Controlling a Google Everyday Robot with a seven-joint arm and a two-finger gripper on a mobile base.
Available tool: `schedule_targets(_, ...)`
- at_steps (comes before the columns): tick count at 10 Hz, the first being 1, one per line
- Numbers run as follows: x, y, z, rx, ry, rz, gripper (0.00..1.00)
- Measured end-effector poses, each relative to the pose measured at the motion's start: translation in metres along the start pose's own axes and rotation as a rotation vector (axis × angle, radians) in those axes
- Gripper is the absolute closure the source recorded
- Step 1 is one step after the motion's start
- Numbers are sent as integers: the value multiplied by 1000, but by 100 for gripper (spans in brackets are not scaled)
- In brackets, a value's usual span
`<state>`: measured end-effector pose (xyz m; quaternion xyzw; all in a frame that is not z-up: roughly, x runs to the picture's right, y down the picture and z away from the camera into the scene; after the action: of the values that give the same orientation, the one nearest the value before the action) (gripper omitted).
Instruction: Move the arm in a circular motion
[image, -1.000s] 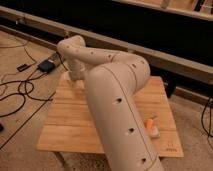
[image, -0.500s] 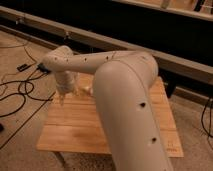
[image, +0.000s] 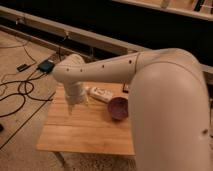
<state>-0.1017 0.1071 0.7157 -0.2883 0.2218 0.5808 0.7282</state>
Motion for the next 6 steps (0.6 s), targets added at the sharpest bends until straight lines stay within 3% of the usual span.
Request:
schedule_targets(3,11,-70,-14,11,-35,174,35)
schedule_targets(6,-3,-140,-19,16,-39,315,35)
